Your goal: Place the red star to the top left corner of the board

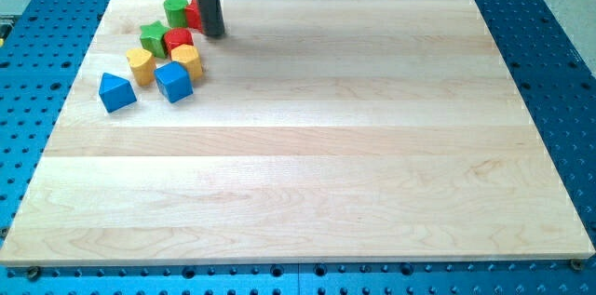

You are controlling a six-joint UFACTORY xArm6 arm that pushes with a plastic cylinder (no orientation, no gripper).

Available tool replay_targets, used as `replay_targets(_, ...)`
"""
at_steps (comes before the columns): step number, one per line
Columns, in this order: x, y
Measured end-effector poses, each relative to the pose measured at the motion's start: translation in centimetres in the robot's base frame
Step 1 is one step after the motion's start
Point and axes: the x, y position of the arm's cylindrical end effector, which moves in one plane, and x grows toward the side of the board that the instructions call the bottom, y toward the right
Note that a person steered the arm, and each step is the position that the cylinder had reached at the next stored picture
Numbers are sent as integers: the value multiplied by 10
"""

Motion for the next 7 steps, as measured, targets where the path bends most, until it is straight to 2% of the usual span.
replay_targets(1, -16, 5)
replay_targets(2, -53, 25)
replay_targets(3, -57, -59)
replay_targets(5, -39, -80)
replay_targets(6, -40, -110)
replay_targets(7, -4, -133)
